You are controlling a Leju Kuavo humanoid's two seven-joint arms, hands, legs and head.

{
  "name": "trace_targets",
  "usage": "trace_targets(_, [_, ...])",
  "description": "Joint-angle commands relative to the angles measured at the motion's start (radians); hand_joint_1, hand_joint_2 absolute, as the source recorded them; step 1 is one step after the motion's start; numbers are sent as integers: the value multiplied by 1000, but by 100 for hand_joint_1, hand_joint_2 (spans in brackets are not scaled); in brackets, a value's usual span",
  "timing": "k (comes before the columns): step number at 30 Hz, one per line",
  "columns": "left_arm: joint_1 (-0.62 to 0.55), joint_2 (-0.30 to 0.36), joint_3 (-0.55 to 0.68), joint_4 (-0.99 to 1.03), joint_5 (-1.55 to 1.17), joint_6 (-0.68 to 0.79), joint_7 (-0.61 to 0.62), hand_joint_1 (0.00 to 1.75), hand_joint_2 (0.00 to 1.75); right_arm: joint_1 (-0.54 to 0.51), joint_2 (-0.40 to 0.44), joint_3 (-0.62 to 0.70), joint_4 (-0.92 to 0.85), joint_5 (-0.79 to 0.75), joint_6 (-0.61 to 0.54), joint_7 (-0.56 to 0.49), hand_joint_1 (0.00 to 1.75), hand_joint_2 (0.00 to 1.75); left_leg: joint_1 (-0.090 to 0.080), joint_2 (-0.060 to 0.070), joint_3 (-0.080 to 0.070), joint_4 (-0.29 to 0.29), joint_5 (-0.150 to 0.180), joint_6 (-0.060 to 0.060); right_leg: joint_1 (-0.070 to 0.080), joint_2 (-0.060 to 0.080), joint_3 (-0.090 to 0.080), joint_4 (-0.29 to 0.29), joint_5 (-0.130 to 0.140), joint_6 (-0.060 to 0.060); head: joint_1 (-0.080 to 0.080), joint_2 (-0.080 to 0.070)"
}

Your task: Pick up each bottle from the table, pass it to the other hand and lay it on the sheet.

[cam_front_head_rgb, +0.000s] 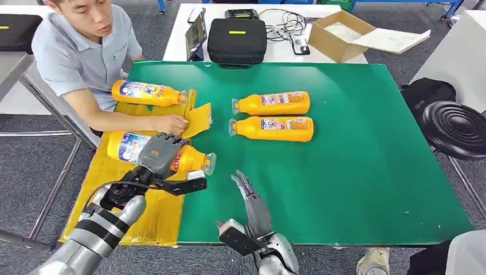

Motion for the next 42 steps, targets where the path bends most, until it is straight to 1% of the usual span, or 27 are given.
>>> trace_targets(1, [-73,-19,-60,105,-3,-10,9,175,175,-18,-8,-30,38,-4,6,0,0,175,0,-2,1,-1,0,1,1,-4,3,-1,-1,-1,0,0])
trace_targets(4, [-71,-17,-60,105,-3,-9,9,175,175,-17,-8,-30,38,-3,6,0,0,175,1,-3,2,-1,0,1,1,-4,3,-1,-1,-2,0,0])
trace_targets(5, [-70,-15,-87,86,-9,-42,11,175,175,-9,-8,-37,22,-7,11,0,0,175,1,-3,2,-1,0,1,1,-4,4,-1,-1,-2,0,0])
trace_targets(6, [-113,-12,-131,139,1,-115,60,91,175,-8,-6,-39,10,-11,16,0,0,175,0,-2,2,-1,0,0,1,-3,3,-1,-1,-1,0,0])
trace_targets(7, [-118,-14,-134,151,1,-119,62,30,175,-8,-5,-41,9,-11,16,0,0,175,1,-3,2,0,0,1,1,-5,4,-1,-1,-2,0,0])
trace_targets(8, [-129,-16,-142,176,5,-131,68,9,175,-7,-3,-44,11,-13,14,0,0,175,0,-4,1,0,0,1,1,-6,3,0,-1,-2,0,0])
trace_targets(9, [-133,-16,-146,191,20,-148,68,0,175,-8,-2,-46,13,-14,13,0,0,175,1,-3,0,0,0,0,1,-4,2,0,-1,-1,0,0])
trace_targets(11, [-143,-17,-151,222,59,-168,87,0,175,-13,1,-48,25,-19,4,0,0,175,0,-2,0,0,0,0,0,-3,1,0,0,-1,0,0])
trace_targets(15, [-132,-49,-128,253,95,-159,134,0,175,-15,5,-50,31,-24,-4,0,0,175,1,-2,2,-1,0,1,1,-4,3,-1,0,-2,0,0])
trace_targets(22, [-157,-49,-131,335,142,-188,148,0,175,-30,9,-42,57,-34,-8,0,0,175,1,-1,2,0,0,1,1,-2,3,-1,0,-1,0,0])
trace_targets(26, [-165,-58,-105,404,225,-205,144,0,175,-43,13,-34,76,-49,-17,0,0,175,0,-1,1,-1,0,0,1,-2,2,-1,0,-1,0,0])
trace_targets(30, [-148,-57,-90,442,260,-189,157,0,175,-51,19,-30,91,-60,-26,0,0,175,0,0,1,-1,0,0,0,-1,2,-1,0,-1,0,0])
trace_targets(31, [-143,-54,-88,440,275,-195,147,0,175,-51,18,-28,91,-62,-27,0,0,175,0,0,3,-2,0,1,1,-2,4,-2,0,-2,0,0])
trace_targets(35, [-124,-27,-102,405,308,-215,121,0,175,-51,11,-21,89,-68,-37,0,0,175,0,1,4,-1,0,1,0,0,5,-1,0,-1,0,0])
trace_targets(37, [-103,-5,-121,342,321,-206,117,0,175,-46,4,-21,83,-74,-51,0,0,175,0,1,3,-1,0,1,0,0,4,-1,0,-1,0,0])
trace_targets(39, [-75,7,-110,267,360,-197,91,0,175,-37,-3,-21,68,-79,-55,0,0,175,0,0,3,-1,0,0,0,0,4,-1,0,-1,0,0])
trace_targets(40, [-43,24,-87,191,436,-213,38,0,175,-28,-11,-17,51,-85,-60,0,0,175,0,1,4,-2,0,1,0,0,5,-1,1,-2,0,0])
trace_targets(42, [37,122,-63,-23,659,-335,-45,0,175,-19,-32,6,18,-108,-65,0,0,175,0,2,3,-1,0,0,0,1,4,-1,0,-1,0,0])
